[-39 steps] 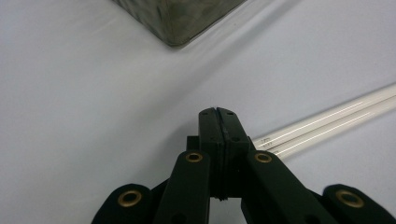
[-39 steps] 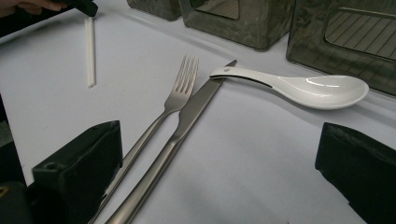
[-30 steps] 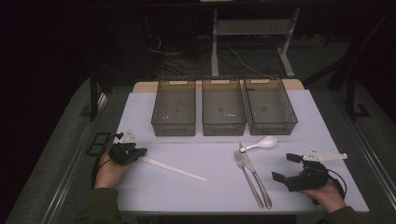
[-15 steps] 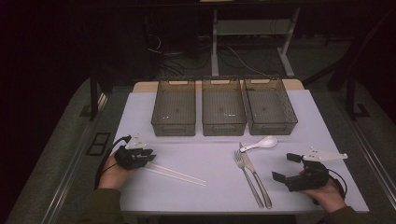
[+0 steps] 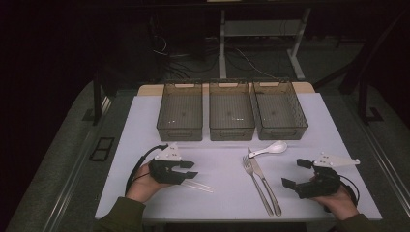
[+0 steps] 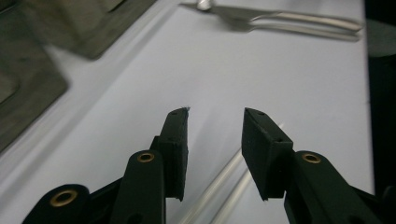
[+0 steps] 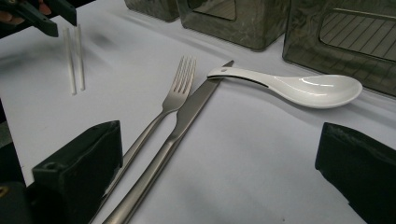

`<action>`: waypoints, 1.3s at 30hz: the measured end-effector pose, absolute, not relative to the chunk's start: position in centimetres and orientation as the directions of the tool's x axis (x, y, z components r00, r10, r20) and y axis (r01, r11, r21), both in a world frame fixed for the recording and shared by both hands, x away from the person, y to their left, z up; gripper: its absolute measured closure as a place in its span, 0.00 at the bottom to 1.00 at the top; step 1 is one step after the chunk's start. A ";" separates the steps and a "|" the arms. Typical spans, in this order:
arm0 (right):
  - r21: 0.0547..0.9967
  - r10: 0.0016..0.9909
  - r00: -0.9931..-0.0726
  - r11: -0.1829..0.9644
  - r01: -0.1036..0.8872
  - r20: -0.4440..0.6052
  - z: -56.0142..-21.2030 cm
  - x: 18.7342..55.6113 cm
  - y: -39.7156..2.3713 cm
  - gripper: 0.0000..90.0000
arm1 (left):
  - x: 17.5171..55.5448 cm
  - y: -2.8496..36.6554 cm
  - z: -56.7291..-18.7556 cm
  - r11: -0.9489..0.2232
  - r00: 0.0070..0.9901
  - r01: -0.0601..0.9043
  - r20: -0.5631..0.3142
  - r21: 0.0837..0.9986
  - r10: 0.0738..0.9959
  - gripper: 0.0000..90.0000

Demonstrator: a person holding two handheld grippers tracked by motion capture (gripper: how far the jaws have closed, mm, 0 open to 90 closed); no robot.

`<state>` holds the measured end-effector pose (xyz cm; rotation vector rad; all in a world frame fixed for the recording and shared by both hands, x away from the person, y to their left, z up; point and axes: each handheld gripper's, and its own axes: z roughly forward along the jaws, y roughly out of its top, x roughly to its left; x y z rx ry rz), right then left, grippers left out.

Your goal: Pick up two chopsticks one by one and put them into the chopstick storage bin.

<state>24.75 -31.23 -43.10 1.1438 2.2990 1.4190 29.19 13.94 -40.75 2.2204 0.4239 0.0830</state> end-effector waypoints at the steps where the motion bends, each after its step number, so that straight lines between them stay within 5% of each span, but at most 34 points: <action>1: 0.830 0.704 -0.678 0.237 0.504 0.211 -43.1 24.8 -31.2 0.01 | 29.1 13.5 -40.8 -0.580 0.945 0.269 -0.094 0.769 0.314 0.68; 14: 0.829 0.706 -0.676 0.235 0.507 0.213 -43.1 24.8 -31.2 0.01 | 28.4 9.1 -42.9 -0.644 0.971 0.226 -0.115 0.731 0.210 0.79; 39: 0.830 0.706 -0.675 0.234 0.506 0.212 -43.1 24.8 -31.2 0.01 | 28.7 8.2 -44.4 -0.722 0.981 0.181 -0.073 0.667 0.179 0.91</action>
